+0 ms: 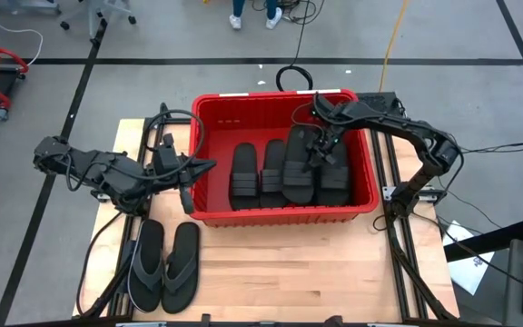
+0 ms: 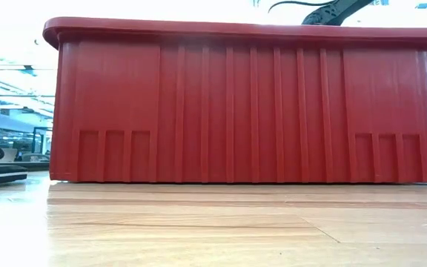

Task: Pick and place slides into bin
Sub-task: Put the black slide into the red bin

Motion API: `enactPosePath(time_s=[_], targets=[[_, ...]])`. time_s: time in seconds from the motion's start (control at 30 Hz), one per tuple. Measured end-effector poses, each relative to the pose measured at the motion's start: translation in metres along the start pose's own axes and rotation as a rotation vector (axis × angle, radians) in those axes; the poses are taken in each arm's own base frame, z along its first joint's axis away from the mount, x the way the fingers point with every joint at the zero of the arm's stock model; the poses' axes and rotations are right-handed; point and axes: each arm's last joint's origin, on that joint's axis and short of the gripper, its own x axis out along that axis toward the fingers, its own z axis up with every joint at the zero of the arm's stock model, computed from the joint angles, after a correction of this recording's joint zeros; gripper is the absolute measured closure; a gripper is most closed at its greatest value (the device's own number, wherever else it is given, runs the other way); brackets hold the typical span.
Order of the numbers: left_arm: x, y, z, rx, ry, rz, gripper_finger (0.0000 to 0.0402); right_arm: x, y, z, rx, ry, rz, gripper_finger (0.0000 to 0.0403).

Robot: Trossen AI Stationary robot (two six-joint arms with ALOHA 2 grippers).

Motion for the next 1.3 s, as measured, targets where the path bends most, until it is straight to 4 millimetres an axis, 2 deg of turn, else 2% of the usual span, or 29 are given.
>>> enactPosePath(time_s=[0.1, 0.3, 0.43, 0.77, 1.07, 1.3], targets=[[0.0, 0.0, 0.0, -0.009, 0.0, 0.0, 0.0398, 0.004, -0.004, -0.009, 0.036, 0.034, -0.006, 0.0397], [0.0, 0.0, 0.0, -0.018, 0.0, 0.0, 0.04, 0.008, -0.01, -0.038, 0.145, 0.076, -0.025, 0.0397], [0.0, 0.0, 0.0, -0.021, 0.001, 0.0, 0.0397, 0.005, -0.013, -0.048, 0.2, 0.121, -0.078, 0.0397], [0.003, -0.002, -0.001, -0.015, 0.006, 0.003, 0.0394, 0.004, -0.011, -0.053, 0.204, 0.228, -0.133, 0.0397], [0.005, -0.004, -0.003, -0.023, 0.012, 0.004, 0.0394, 0.007, 0.004, -0.051, 0.159, 0.421, -0.204, 0.0396], [0.011, -0.007, -0.005, -0.007, 0.028, 0.002, 0.0394, 0.005, 0.005, -0.05, 0.164, 0.42, -0.221, 0.0391]])
